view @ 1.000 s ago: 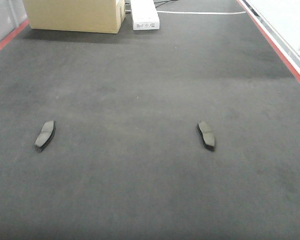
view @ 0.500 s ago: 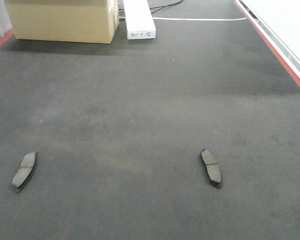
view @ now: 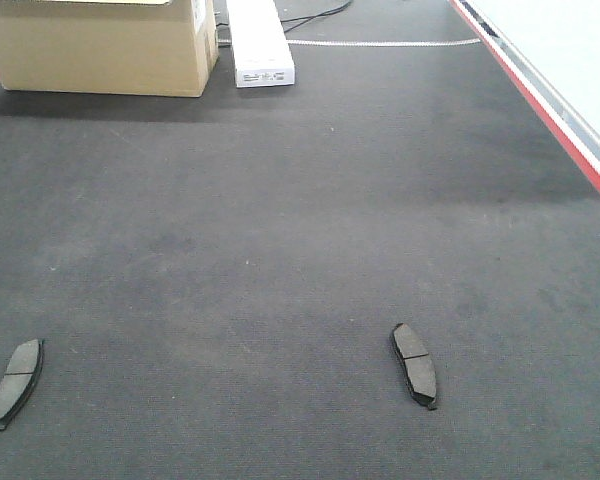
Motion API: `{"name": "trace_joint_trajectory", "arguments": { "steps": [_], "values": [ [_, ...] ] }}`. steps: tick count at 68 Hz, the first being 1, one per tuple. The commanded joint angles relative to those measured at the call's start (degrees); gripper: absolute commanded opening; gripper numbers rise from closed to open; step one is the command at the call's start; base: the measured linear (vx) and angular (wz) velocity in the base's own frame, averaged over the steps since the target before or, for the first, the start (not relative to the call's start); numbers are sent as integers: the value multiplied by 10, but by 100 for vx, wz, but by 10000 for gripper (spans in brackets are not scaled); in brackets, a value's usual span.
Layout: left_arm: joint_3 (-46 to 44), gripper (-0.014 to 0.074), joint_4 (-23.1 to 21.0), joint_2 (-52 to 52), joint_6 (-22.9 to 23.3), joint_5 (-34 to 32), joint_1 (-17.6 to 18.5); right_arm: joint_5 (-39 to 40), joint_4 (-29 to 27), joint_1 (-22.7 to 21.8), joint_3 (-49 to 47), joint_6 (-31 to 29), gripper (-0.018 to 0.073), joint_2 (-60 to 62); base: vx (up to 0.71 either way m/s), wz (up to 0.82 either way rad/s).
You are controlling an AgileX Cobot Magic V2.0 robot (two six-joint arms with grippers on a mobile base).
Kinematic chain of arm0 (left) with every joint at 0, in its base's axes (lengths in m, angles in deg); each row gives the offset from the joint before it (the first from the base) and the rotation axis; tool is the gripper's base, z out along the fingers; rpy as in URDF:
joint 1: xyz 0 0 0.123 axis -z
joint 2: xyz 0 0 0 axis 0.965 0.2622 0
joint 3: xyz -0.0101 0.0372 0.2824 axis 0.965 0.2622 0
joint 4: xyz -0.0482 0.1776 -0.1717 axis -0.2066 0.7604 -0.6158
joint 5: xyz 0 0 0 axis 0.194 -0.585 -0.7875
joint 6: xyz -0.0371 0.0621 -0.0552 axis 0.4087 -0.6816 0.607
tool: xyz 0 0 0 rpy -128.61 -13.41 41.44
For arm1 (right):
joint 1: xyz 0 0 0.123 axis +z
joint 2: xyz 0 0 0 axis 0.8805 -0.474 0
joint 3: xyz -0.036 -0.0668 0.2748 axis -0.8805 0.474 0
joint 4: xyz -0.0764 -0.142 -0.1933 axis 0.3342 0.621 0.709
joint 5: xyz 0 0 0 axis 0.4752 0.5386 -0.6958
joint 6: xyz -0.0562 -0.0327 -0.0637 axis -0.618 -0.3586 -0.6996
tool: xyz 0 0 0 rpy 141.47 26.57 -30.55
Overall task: Move and align brake pads A on conveyor
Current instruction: 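Lower the left gripper and release its brake pad onto the belt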
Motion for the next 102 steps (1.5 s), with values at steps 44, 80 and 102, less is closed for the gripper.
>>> {"name": "trace_joint_trajectory", "arguments": {
  "steps": [44, 80, 102],
  "values": [
    [-15, -6, 5, 8, 1, -48, 2, 48, -3, -2, -16, -6, -4, -4, 0, 0],
    [-15, -6, 4, 8, 4, -53, 2, 48, -3, -2, -16, -6, -4, -4, 0, 0],
    [-17, -4, 4, 50, 32, -64, 2, 48, -3, -2, -16, -6, -4, -4, 0, 0]
  ]
}}
